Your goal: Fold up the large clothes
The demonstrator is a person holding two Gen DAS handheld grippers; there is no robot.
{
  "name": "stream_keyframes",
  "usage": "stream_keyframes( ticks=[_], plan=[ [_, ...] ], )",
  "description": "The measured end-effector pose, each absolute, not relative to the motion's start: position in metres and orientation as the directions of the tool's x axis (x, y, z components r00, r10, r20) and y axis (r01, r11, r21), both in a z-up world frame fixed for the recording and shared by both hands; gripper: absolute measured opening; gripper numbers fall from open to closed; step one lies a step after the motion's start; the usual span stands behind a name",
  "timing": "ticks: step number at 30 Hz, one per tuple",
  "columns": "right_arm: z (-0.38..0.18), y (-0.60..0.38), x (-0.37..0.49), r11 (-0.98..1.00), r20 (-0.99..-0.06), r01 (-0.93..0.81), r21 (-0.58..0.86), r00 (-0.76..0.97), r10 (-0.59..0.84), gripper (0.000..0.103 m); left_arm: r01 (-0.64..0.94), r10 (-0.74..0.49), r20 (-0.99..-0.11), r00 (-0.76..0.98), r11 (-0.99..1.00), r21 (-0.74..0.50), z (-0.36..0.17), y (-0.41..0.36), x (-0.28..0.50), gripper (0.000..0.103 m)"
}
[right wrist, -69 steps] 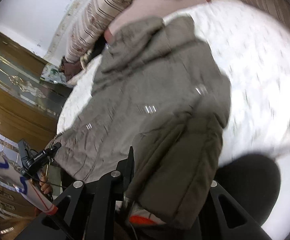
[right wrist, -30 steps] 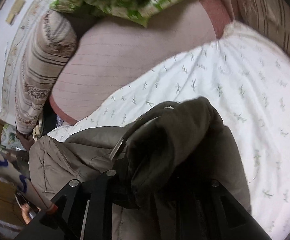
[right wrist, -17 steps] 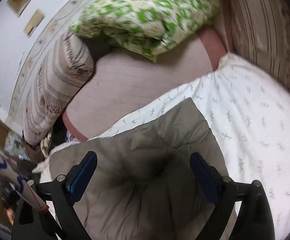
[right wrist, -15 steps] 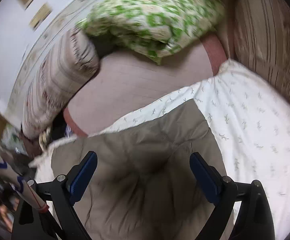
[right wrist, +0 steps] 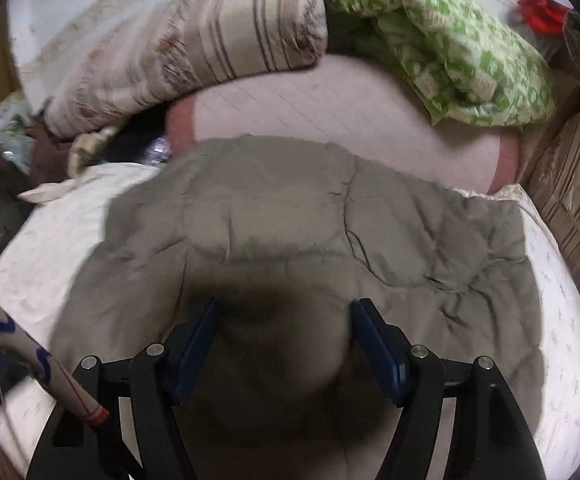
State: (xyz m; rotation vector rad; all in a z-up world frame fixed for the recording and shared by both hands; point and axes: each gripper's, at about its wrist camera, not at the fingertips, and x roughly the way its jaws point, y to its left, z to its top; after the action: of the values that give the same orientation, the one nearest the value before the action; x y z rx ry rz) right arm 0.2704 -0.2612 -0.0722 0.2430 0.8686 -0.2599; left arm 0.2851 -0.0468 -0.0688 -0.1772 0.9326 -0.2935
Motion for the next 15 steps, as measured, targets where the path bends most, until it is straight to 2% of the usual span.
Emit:
stream_keyframes(
  ticks=[5, 10, 15],
  plan=[
    [-0.114, -0.293, 0.305, 0.917, -0.801, 0.383, 0.112, 0.581, -0.144, 0.086, 0.174, -0.291, -0.766, 0.574, 0.957, -0.233, -0.101, -0.065, 0.326, 0.076],
    [-0.133, -0.314, 0.339, 0.914, -0.790, 0.391, 0.108, 0.592, -0.160, 0.090, 0.173, -0.265, -0.762, 0.591, 0.964, -0.201, -0.112, -0.079, 0.371, 0.090],
    [-0.144, -0.330, 0.361, 0.905, -0.784, 0.395, 0.155, 0.607, -0.131, 0.092, 0.149, -0.259, -0.760, 0.596, 0.966, -0.212, -0.120, -0.088, 0.399, 0.095]
  ],
)
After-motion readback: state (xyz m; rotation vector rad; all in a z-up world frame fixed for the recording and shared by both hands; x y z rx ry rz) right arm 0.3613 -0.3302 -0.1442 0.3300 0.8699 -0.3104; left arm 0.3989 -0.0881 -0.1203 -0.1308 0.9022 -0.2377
